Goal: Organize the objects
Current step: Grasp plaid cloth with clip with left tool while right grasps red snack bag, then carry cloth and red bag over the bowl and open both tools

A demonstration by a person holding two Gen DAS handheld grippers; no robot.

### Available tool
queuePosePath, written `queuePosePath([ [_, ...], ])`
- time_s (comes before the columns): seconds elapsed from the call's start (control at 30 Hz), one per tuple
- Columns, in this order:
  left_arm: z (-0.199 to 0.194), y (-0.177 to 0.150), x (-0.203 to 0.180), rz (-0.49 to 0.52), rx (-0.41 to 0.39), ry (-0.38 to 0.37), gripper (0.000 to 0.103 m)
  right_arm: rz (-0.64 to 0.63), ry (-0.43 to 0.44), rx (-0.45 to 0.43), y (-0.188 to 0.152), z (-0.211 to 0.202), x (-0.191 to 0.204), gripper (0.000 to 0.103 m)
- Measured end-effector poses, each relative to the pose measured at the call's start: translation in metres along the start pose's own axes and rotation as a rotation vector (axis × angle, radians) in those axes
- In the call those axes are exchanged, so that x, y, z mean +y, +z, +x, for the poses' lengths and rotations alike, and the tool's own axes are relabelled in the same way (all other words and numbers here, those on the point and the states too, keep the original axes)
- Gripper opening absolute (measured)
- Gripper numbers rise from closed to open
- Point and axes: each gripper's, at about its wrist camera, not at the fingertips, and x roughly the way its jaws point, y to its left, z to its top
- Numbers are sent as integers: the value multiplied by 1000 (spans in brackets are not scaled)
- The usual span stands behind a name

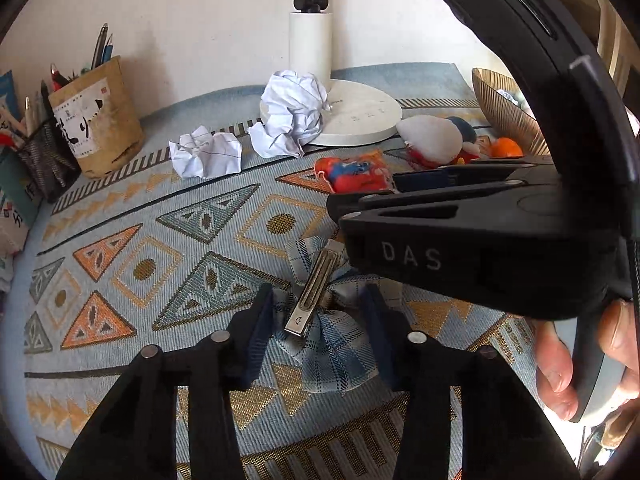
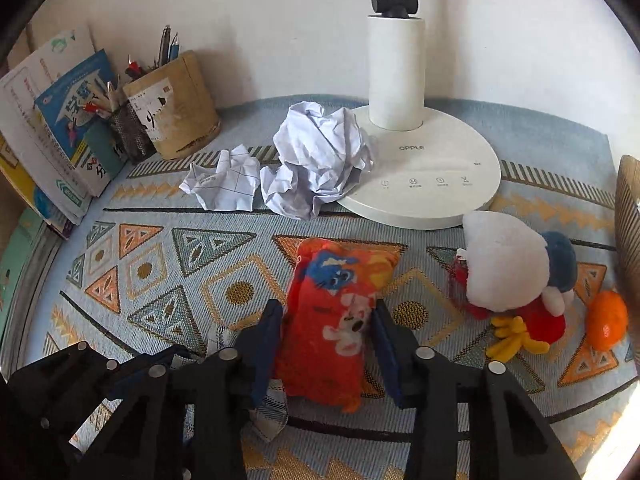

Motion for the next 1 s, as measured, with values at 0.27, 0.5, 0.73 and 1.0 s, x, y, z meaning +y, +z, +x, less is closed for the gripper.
queuePosePath([
  [0.27,-45,-20,-15,-86,-76,-57,19,68,137,-71,-43,-72,-43,23],
  [0.5,-58,-37,-37,-190,-122,-104,19,5,66,-50,-135,-130,-71,23],
  [0.73,-54,-43,-36,-225,-163,-46,20,-32,5,-35,-164,-146,-80,57],
  [1.0,-60,-45,-43,-195,-182,-40,21,120,-72,1,-167,-124,-62,72],
])
